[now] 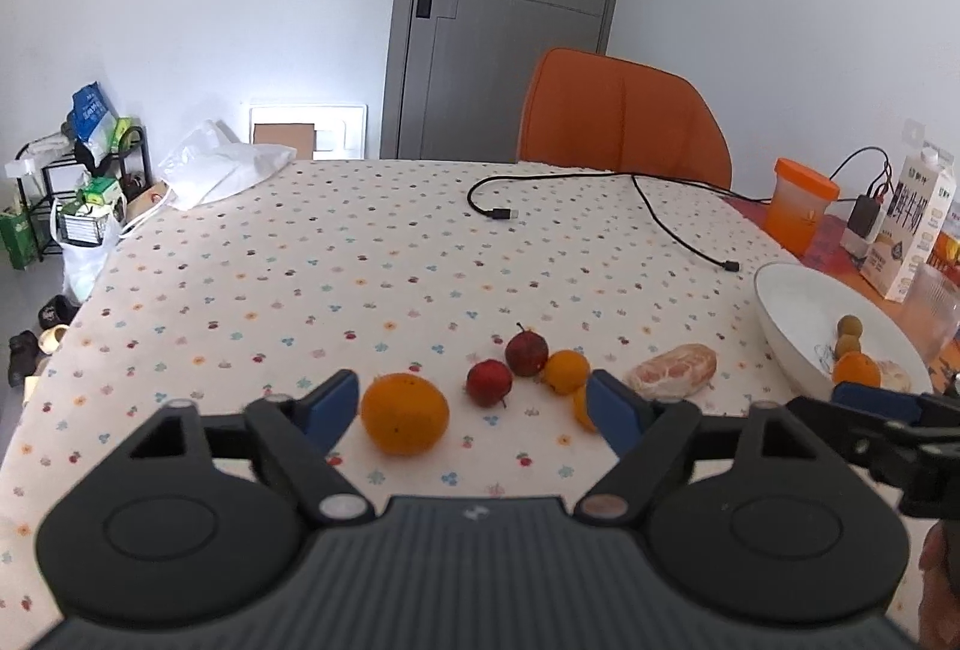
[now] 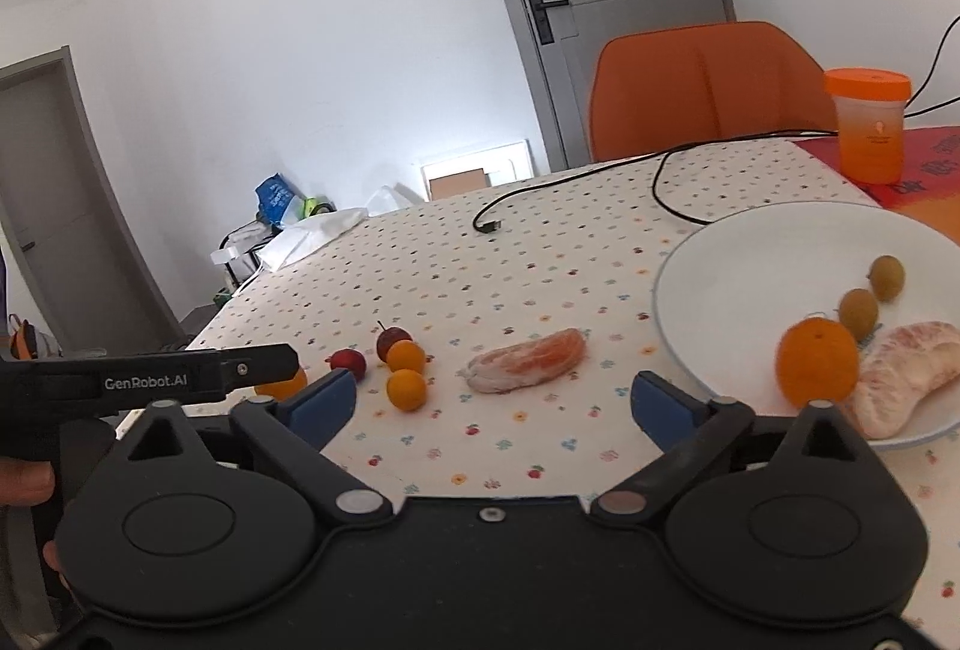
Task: Organize fruits
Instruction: 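Grasp a red plum with the left tool while the right tool grasps a small tangerine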
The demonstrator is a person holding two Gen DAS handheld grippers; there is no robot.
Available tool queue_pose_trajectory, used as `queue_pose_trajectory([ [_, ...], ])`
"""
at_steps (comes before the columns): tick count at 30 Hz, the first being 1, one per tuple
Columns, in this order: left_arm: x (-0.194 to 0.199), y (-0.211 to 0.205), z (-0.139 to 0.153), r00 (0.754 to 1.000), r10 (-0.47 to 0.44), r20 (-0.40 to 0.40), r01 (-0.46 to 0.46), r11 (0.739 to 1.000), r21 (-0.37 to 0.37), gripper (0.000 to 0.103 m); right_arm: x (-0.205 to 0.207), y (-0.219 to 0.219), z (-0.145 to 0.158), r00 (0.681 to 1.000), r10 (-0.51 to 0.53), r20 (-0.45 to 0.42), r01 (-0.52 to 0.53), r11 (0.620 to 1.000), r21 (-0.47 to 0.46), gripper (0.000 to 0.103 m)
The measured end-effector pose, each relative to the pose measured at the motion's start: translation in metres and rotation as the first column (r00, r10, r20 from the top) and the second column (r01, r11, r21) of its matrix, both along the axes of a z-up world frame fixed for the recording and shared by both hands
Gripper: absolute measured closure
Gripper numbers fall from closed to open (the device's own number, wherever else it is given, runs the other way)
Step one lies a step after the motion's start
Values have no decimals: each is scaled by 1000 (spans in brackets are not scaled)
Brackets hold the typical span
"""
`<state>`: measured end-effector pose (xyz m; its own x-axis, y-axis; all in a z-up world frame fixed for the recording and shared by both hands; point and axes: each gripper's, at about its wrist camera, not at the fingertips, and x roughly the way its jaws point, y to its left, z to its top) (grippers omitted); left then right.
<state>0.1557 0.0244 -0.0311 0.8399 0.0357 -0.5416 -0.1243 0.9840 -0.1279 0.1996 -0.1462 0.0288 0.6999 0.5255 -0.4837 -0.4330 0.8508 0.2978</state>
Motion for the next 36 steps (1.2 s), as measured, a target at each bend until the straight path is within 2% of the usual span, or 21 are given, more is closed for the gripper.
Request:
queue_pose_trajectory([
  [4, 5, -1, -2, 1000, -17, -7, 17, 1000, -7, 43, 5, 6, -1, 1000, 12, -3, -12, 1000, -6, 14],
  [10, 18, -5, -4, 999, -45, -18, 45, 999, -2, 55, 13, 12, -5, 1000, 21, -16, -21, 1000, -18, 18],
  [22, 46, -12, -15, 996, -53, -71, 56, 998, 28, 69, 29, 15, -10, 999, 28, -45, -29, 999, -18, 23],
  [30, 63, -11, -28, 991, -51, -124, 56, 998, 36, 73, 34, 30, -12, 994, 89, -66, -89, 996, -5, 41],
  [33, 66, -12, -30, 991, -54, -125, 59, 998, 35, 82, 35, 38, -15, 991, 108, -76, -109, 994, -5, 46],
  [36, 64, -10, -29, 992, -54, -115, 57, 998, 24, 82, 36, 46, -18, 988, 124, -88, -126, 992, -14, 51],
])
